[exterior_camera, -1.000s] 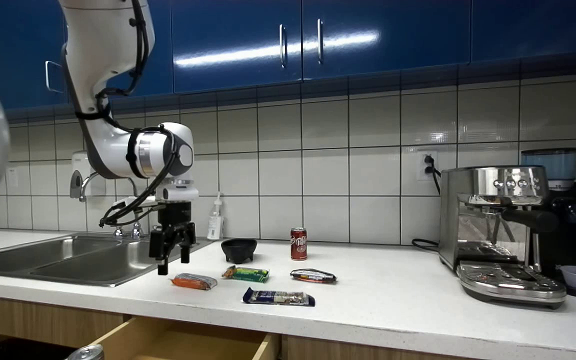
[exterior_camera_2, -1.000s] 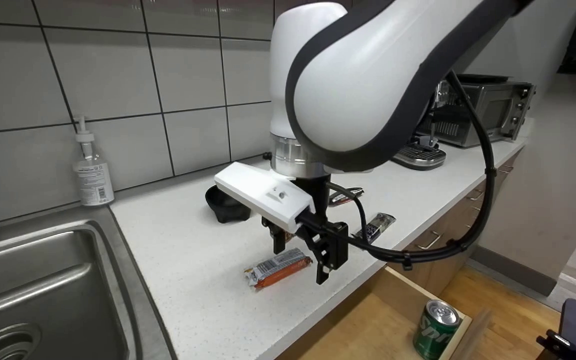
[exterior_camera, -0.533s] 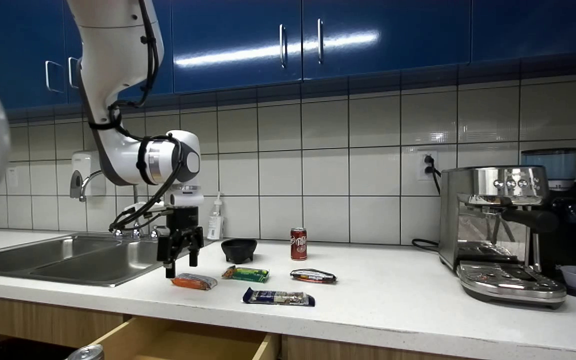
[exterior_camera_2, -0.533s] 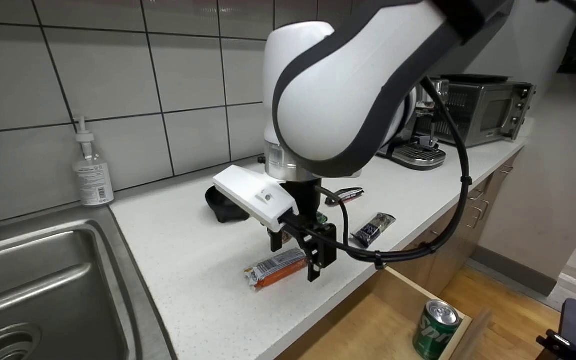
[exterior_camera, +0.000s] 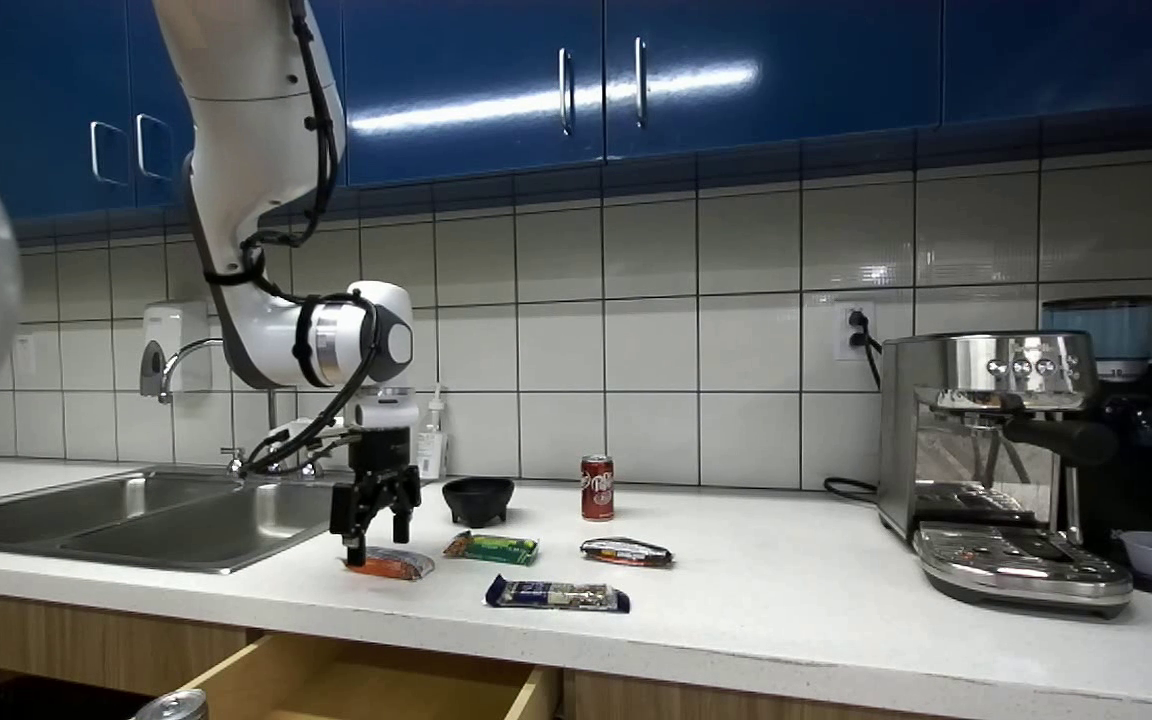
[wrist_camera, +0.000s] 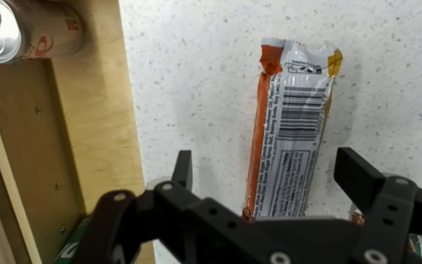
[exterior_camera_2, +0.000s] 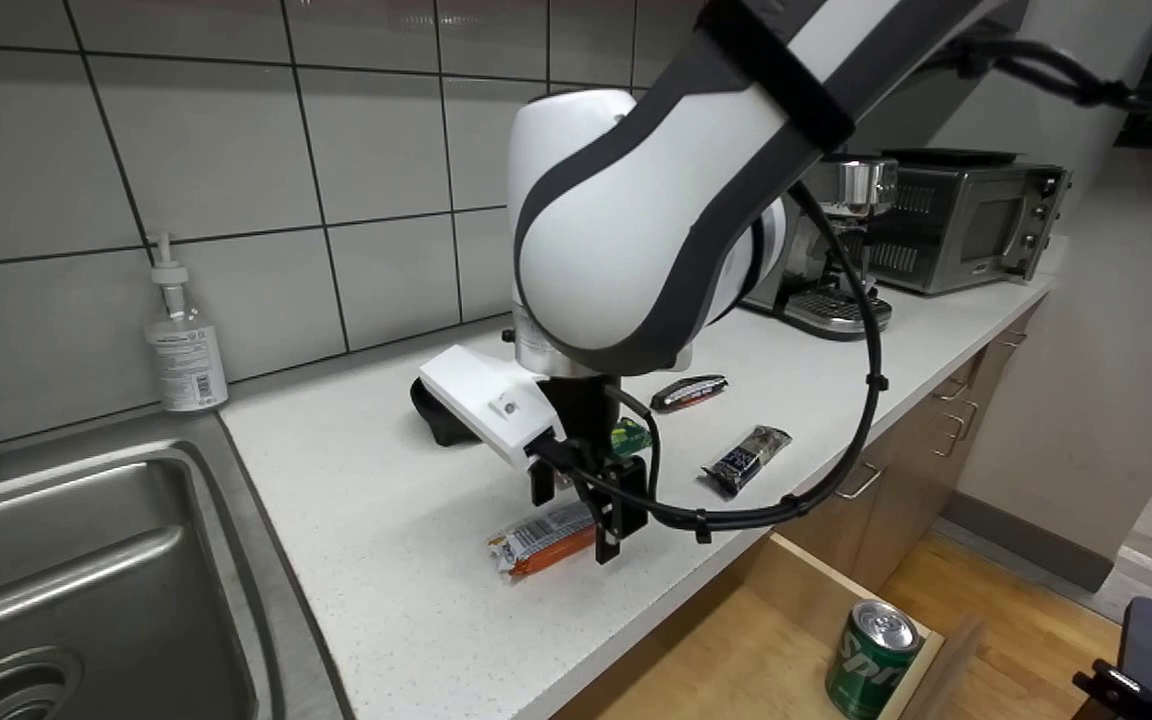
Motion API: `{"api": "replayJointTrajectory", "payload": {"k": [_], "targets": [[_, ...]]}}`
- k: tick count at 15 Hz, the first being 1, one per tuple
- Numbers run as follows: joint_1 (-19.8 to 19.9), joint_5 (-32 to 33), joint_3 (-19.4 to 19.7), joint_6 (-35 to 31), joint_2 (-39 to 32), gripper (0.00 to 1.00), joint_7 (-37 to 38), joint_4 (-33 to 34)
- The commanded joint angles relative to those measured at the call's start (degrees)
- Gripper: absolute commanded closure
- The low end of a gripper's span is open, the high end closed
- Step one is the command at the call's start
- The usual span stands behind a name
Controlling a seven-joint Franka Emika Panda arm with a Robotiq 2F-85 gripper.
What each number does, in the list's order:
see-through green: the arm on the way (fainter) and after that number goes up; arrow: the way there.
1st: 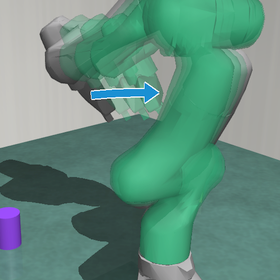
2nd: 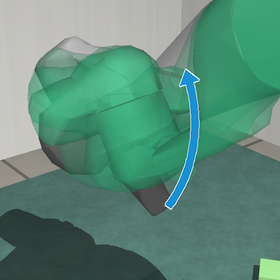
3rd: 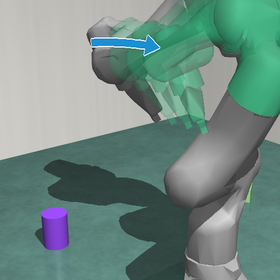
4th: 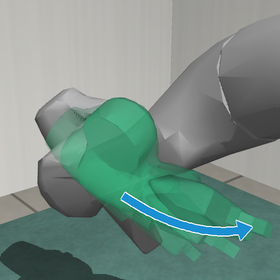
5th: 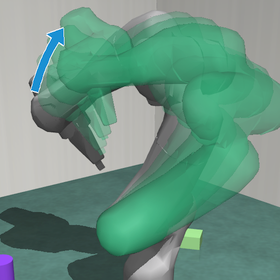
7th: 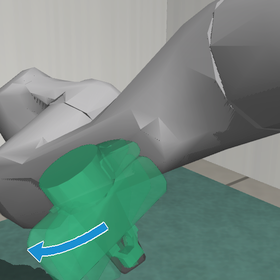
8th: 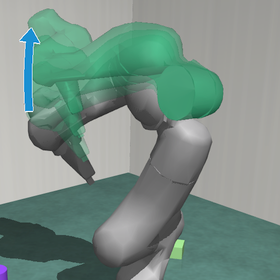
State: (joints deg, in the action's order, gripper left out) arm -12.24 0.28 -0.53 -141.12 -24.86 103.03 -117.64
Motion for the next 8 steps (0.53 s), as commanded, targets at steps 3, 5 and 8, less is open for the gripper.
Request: {"api": "replayJointTrajectory", "payload": {"k": [3,5,8], "targets": [[-1.48,0.13,1.02,0.75,-3.04,0.00,1.81,4.22],[-1.66,0.00,1.13,0.78,-3.48,0.00,1.82,4.73],[-1.77,-0.21,1.15,0.61,-3.88,0.00,1.69,5.08]]}}
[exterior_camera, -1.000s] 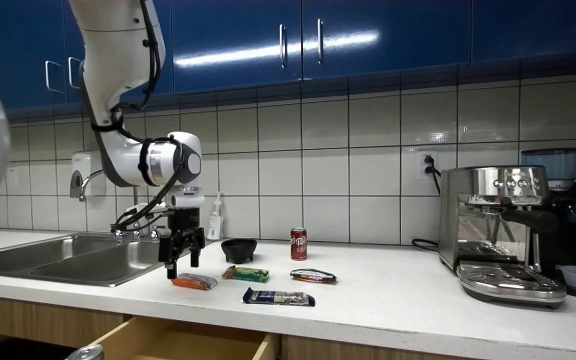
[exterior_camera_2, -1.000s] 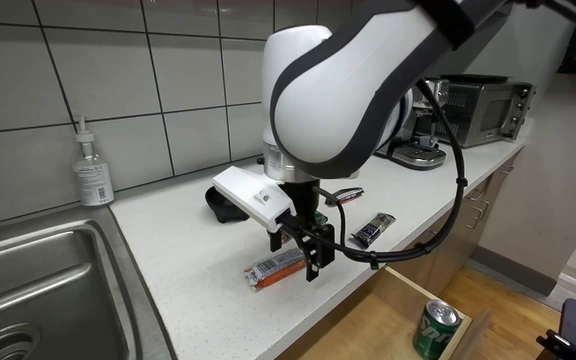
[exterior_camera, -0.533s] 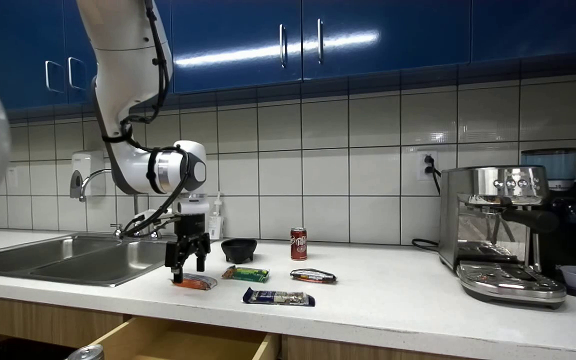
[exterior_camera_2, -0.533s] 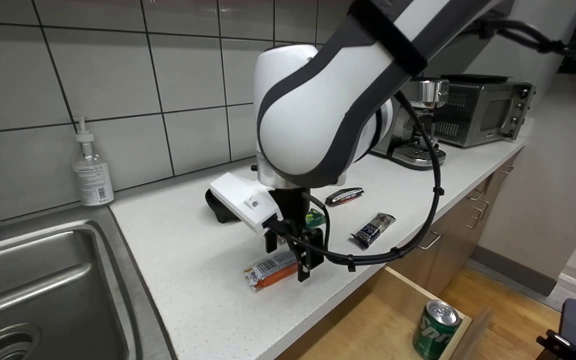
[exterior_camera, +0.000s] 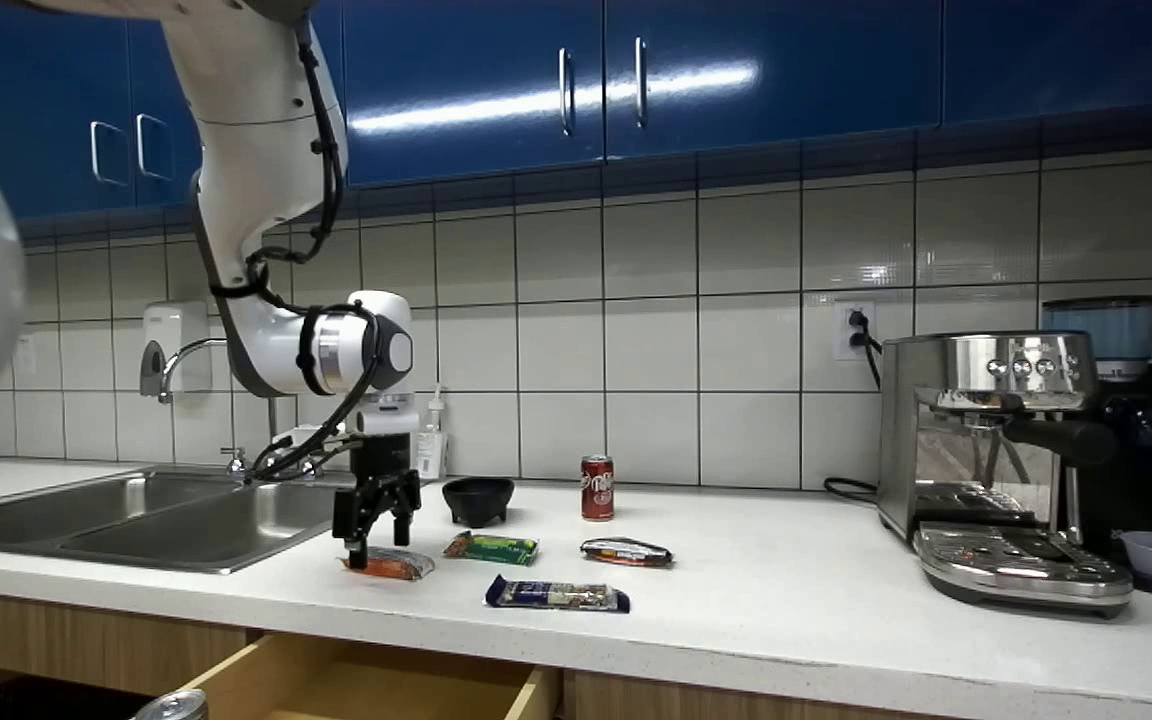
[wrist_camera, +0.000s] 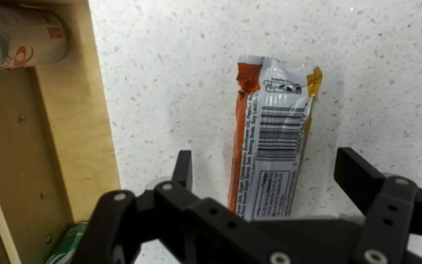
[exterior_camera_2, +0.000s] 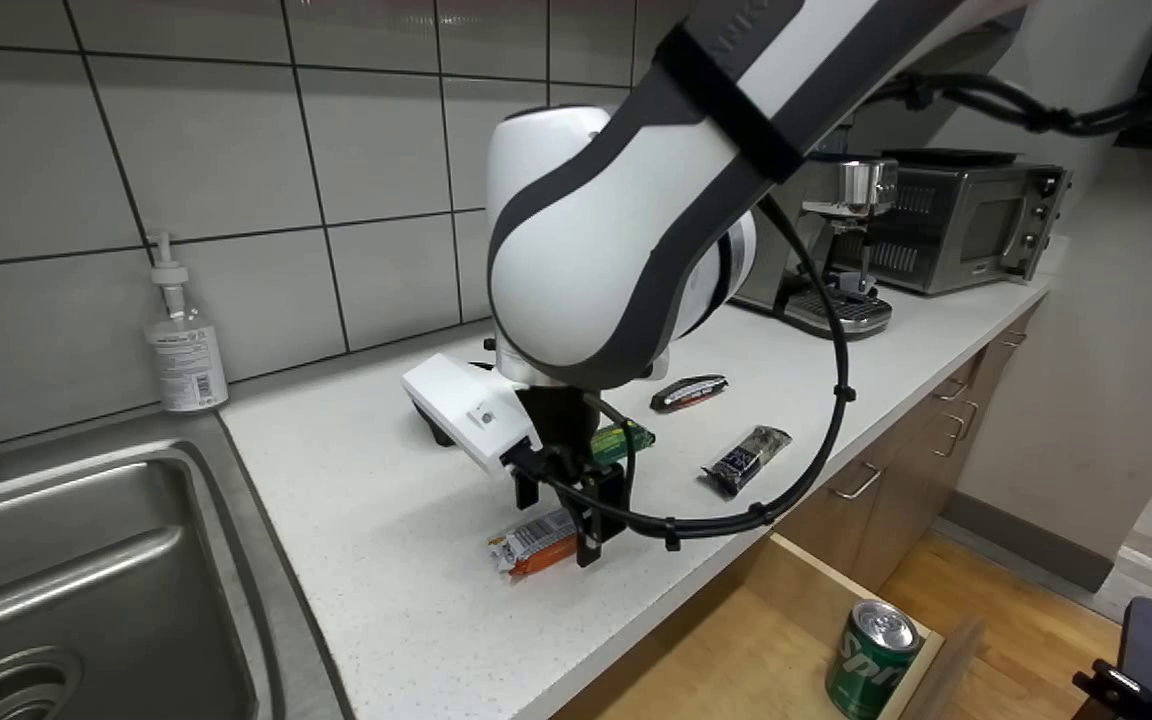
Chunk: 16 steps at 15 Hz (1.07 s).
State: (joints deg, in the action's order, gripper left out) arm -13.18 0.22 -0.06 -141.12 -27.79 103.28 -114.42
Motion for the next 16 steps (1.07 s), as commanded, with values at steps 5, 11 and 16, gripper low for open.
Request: {"api": "replayJointTrajectory", "payload": {"k": [5,11,16], "targets": [[-0.96,-0.16,0.85,0.41,-1.17,0.51,1.50,2.08],[-0.99,-0.11,0.84,0.56,-0.72,0.81,1.22,1.75],[-1.68,0.01,0.35,-0.05,2.02,0.81,0.94,-1.12]]}}
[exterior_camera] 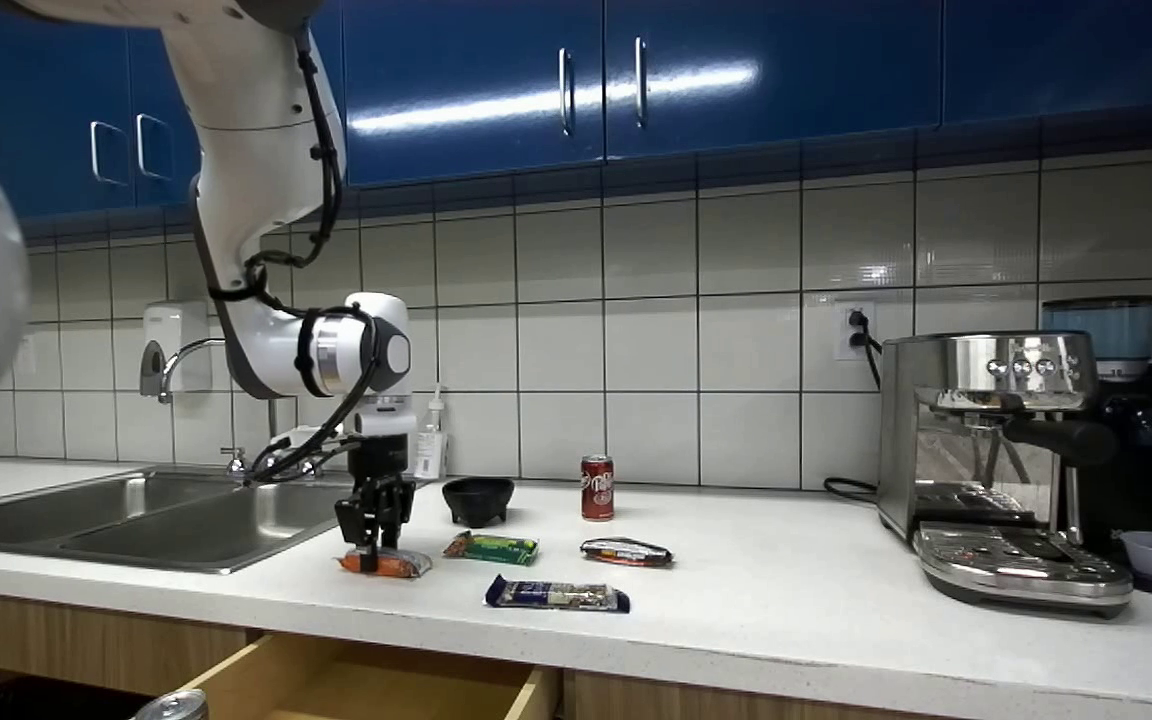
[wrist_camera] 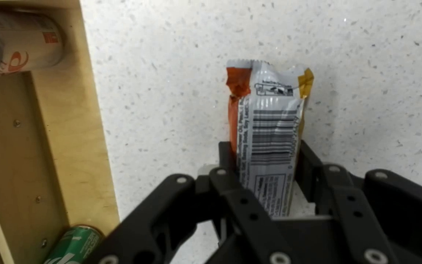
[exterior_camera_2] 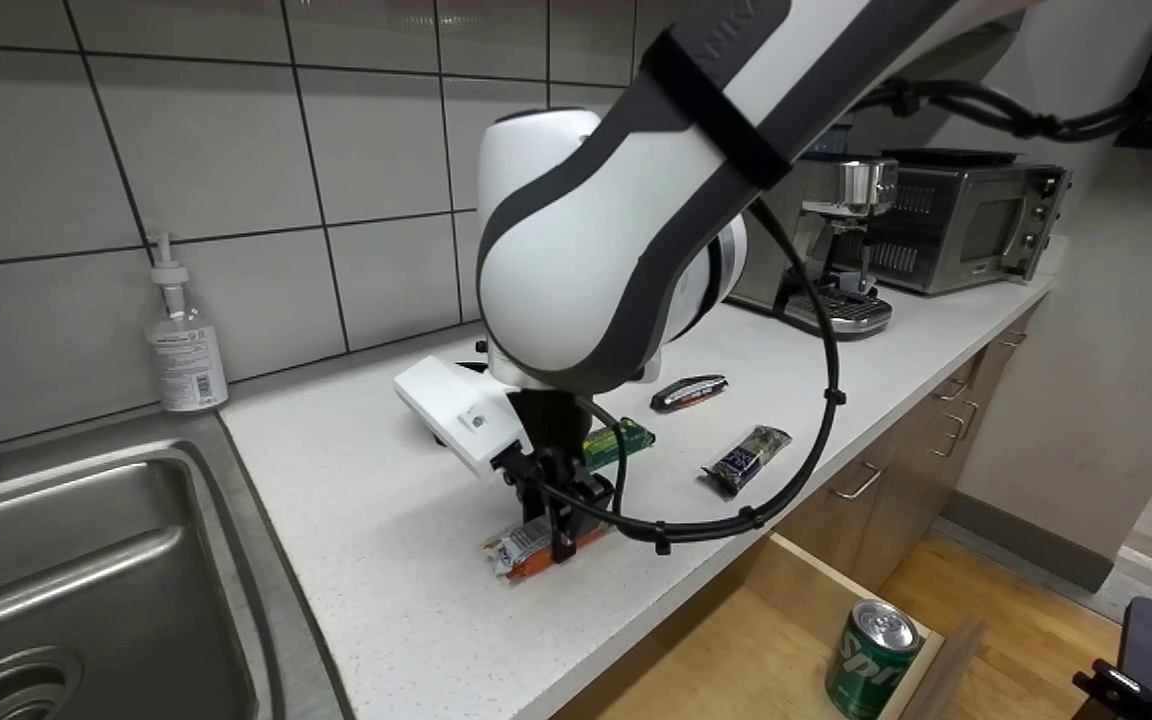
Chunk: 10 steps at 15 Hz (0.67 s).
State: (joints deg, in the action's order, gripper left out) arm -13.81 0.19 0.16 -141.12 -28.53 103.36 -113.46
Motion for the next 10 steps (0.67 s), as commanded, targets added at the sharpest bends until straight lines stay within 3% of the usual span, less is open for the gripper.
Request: {"api": "replayJointTrajectory", "payload": {"k": [1,10], "targets": [[-1.23,0.02,0.04,-0.12,3.28,0.81,0.83,-2.69],[-1.49,-0.06,-0.47,-0.90,10.76,0.81,1.03,-13.05]]}}
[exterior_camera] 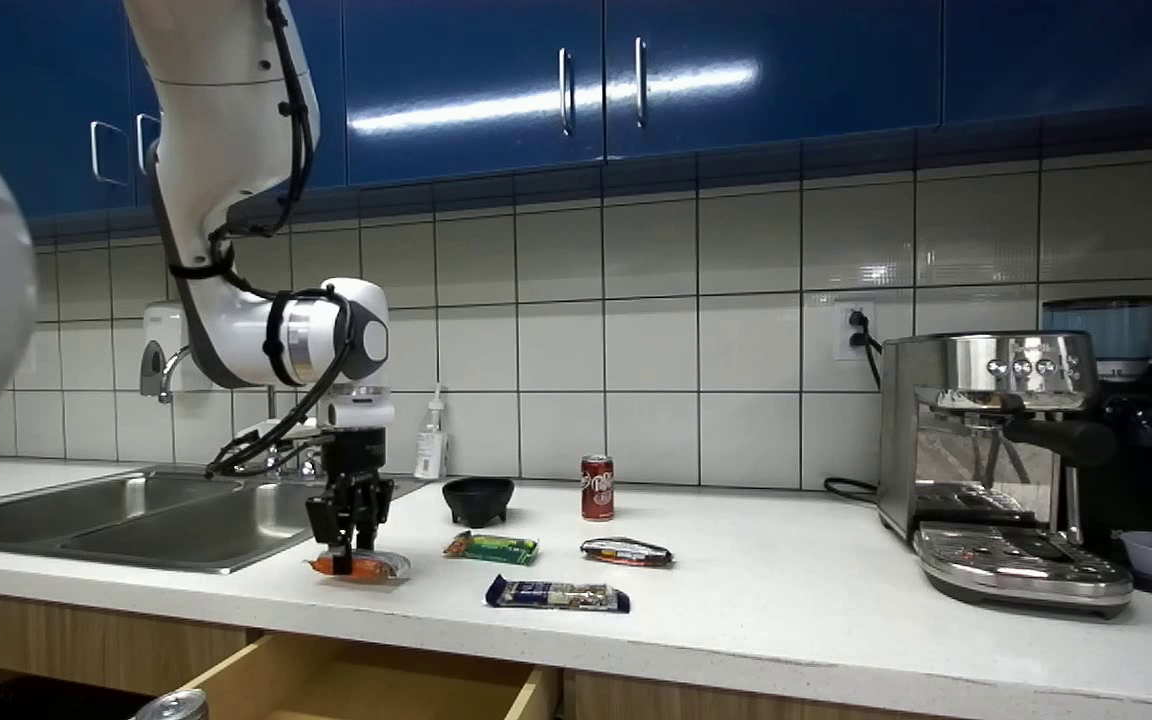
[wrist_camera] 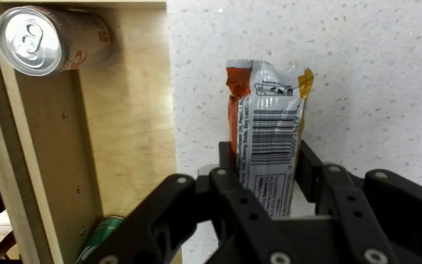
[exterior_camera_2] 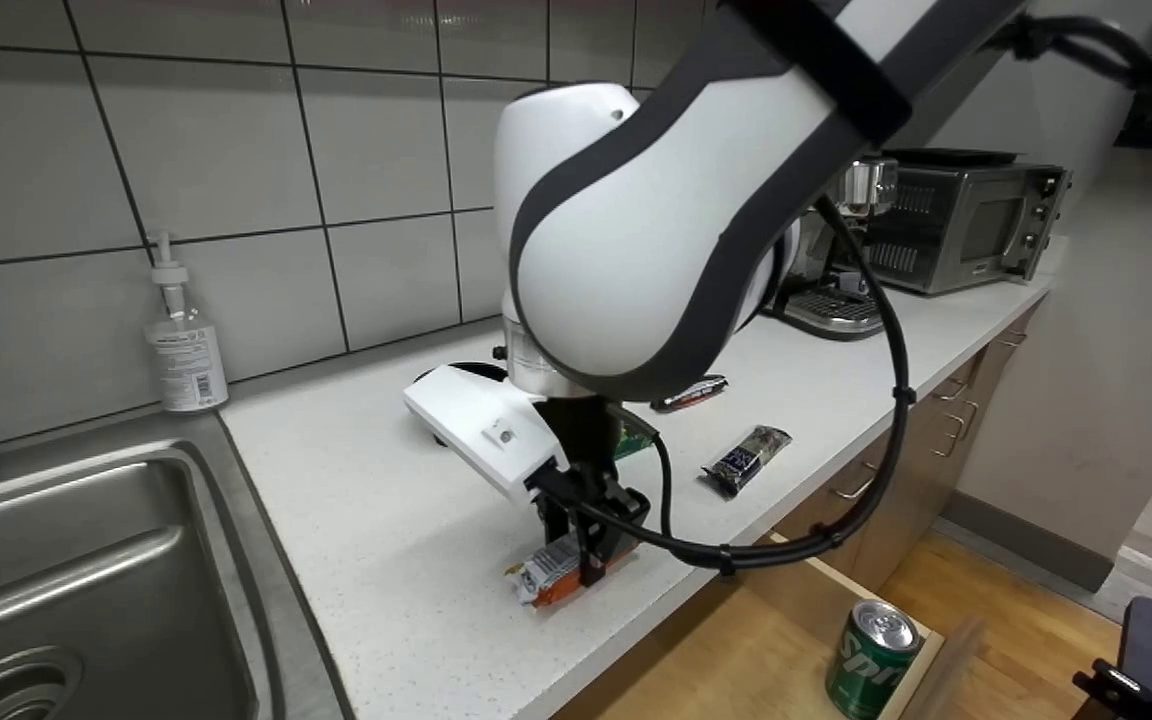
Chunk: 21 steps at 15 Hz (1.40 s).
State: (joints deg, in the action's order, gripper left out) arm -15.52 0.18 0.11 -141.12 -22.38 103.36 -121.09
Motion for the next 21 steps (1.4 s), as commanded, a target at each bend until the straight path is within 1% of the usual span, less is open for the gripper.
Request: {"api": "replayJointTrajectory", "payload": {"k": [1,6,13,21], "targets": [[0.30,-0.10,-0.54,-0.91,5.30,0.81,1.01,-6.57],[0.56,-0.38,-1.31,-1.25,8.31,0.81,1.03,-12.05],[0.60,-1.57,-2.89,-2.37,10.10,0.81,1.38,-16.94],[0.56,-2.71,-3.46,-6.83,10.13,0.81,3.12,-20.94]]}}
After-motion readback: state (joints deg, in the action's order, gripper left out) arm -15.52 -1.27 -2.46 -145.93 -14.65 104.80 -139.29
